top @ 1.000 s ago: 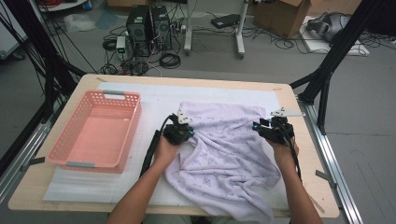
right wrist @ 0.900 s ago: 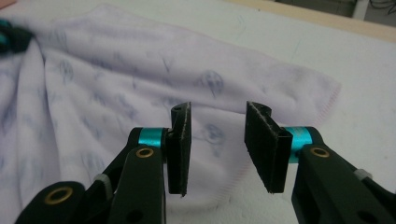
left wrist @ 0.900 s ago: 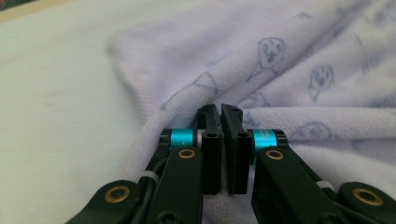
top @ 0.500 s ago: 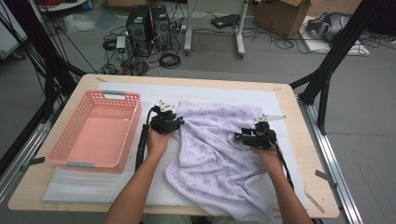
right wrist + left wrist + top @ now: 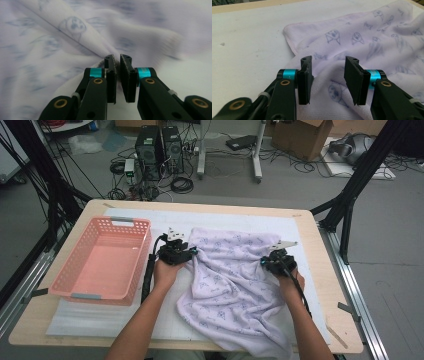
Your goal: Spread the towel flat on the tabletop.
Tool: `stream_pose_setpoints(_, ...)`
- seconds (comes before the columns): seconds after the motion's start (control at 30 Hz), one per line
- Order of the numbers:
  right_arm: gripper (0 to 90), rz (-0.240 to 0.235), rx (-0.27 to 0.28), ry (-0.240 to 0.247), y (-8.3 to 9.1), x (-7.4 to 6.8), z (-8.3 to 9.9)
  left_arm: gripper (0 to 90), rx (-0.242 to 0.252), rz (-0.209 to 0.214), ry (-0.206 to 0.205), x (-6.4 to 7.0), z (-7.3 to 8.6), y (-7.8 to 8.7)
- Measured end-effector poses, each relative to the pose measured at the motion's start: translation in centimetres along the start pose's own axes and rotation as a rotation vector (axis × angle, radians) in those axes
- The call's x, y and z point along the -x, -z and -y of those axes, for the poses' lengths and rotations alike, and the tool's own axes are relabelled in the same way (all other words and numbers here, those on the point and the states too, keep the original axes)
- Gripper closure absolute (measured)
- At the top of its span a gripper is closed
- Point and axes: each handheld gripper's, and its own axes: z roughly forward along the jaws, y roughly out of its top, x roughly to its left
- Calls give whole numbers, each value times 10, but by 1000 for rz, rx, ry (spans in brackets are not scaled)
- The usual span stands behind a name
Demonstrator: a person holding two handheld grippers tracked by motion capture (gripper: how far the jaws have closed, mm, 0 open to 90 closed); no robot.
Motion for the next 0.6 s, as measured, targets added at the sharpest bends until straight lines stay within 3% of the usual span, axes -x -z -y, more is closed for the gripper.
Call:
stream_pose_setpoints(0.1,836,173,7,-64,2,25,0,557,-1,19,4,2,1,2)
stream_pose_setpoints(0.17,824,218,13,-115,2,37,2,545,5,35,1,4,3,3)
stream_pose_setpoints(0.23,768,194,26,-158,3,41,4,531,2,59,1,6,4,5)
stream_pose_setpoints(0.37,641,159,75,-183,13,39,5,509,-22,114,-12,11,6,13)
stream_pose_setpoints(0.43,625,137,110,-211,25,40,7,491,-34,141,-22,15,6,17)
stream_pose_setpoints(0.5,620,130,138,-216,37,40,10,498,-21,140,-48,20,10,23)
stream_pose_setpoints(0.6,620,87,178,-226,54,37,15,499,-45,149,-53,24,18,26)
